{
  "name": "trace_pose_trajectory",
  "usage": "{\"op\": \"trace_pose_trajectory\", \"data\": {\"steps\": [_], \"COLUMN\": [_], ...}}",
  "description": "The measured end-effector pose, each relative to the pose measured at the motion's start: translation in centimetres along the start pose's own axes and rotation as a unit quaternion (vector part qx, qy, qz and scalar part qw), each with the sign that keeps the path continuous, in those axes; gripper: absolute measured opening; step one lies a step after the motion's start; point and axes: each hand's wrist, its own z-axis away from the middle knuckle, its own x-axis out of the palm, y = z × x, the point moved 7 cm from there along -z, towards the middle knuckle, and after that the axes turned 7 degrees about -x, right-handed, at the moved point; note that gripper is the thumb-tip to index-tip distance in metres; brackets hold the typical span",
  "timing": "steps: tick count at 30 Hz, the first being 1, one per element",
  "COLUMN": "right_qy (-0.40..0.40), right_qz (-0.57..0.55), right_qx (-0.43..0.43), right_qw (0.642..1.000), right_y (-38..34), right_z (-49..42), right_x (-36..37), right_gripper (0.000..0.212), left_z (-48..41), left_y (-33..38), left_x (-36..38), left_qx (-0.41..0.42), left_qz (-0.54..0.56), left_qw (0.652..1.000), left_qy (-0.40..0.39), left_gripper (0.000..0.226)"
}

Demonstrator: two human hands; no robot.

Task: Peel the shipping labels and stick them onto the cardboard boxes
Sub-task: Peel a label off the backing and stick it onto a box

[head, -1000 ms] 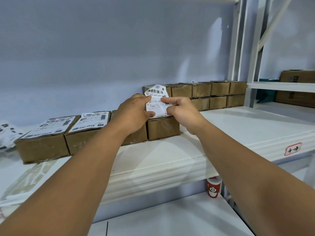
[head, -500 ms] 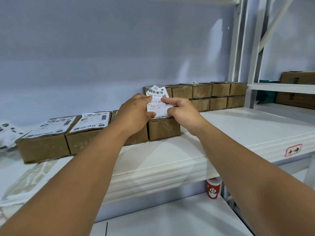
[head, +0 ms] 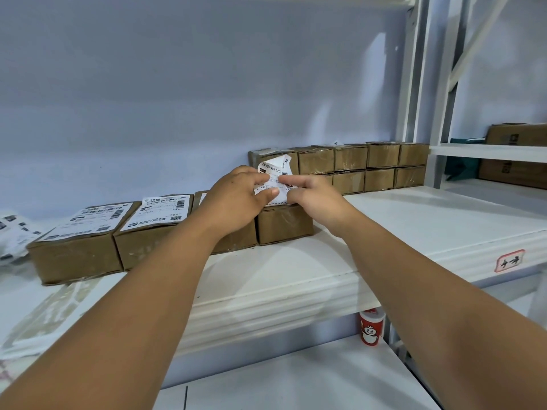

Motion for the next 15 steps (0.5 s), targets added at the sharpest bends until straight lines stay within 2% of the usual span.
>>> {"op": "trace_pose_trajectory", "data": {"steps": [9, 15], "right_qy": [-0.003, -0.002], "right_qz": [-0.032, -0.015], "right_qx": [0.019, 0.028], "right_qw": [0.999, 0.999], "right_y": [0.29, 0.53], "right_z": [0.18, 0.23], "right_x": [0.07, 0.0], "right_gripper": [0.043, 0.041], "left_z": [-0.04, 0.31], "left_y": [-0.01, -0.33], "left_x": [0.49, 0.62], "left_qx": [0.009, -0.045], "left_qz": [-0.004, -0.07], "left_qw": [1.0, 0.995], "left_qy": [-0.024, -0.045], "left_gripper": [0.036, 0.033]}}
